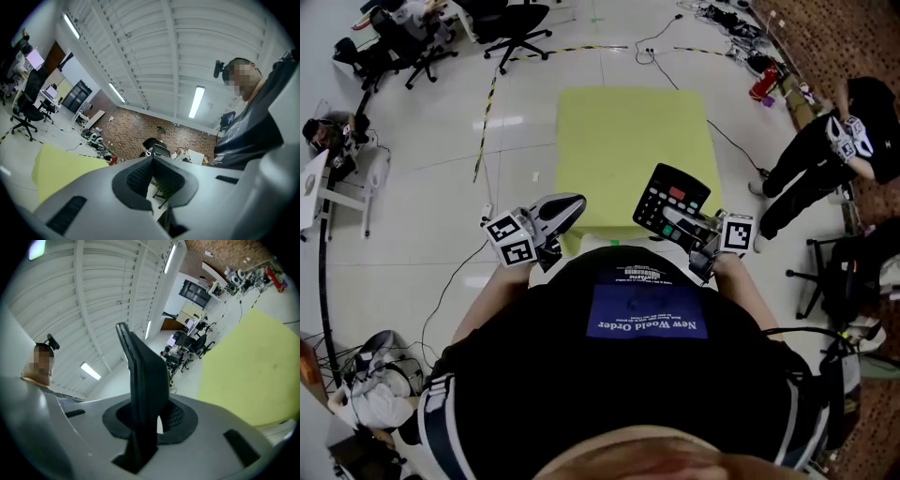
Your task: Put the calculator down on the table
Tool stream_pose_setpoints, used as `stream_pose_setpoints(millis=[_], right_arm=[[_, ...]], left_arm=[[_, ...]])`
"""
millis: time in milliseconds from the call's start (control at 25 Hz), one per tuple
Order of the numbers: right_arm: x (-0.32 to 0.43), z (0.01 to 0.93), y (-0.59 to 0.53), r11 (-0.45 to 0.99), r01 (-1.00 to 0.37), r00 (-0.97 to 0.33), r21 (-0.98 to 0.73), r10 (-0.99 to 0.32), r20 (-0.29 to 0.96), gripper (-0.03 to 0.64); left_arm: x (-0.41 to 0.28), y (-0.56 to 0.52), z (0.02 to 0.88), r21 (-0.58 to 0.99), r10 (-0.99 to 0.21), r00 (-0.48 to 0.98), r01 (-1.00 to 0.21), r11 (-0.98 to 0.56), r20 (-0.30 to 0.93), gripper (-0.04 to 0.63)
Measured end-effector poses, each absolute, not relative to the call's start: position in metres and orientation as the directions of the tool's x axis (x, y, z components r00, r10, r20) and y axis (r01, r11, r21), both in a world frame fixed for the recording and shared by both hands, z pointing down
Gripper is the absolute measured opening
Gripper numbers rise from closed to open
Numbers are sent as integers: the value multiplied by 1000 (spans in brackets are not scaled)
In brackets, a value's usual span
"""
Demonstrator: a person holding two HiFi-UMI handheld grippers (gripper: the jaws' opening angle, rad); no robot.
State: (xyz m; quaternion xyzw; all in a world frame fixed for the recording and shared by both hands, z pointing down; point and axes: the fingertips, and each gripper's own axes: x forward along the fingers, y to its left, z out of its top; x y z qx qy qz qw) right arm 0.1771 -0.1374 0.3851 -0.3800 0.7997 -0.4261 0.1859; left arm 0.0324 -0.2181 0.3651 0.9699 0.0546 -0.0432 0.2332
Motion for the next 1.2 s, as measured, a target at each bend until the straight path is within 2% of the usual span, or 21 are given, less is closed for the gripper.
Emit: stream_pose_setpoints(millis=[120,320,560,800,1000,1200], right_arm=[[221,375,-148,343,-438,-631,-831,-776,12,61],[236,386,-144,364,-470,-634,-804,-773,20,61],[285,376,-148,378,-444,-646,-813,-763,-2,61],[289,381,-146,401,-413,-693,-818,-721,-3,61],[241,391,-180,408,-379,-769,-830,-638,38,61],[175,431,-228,384,-349,-842,-855,-529,106,61]], left_arm=[[66,-229,357,444,62,993,103,-890,-106,6],[71,-222,375,424,39,989,97,-900,-143,6],[112,-219,360,409,9,993,58,-911,-120,6],[107,-210,367,422,-70,992,-20,-906,-103,6],[53,-218,377,449,-186,980,-135,-884,-72,6],[-18,-232,426,529,-312,950,-261,-808,-7,6]])
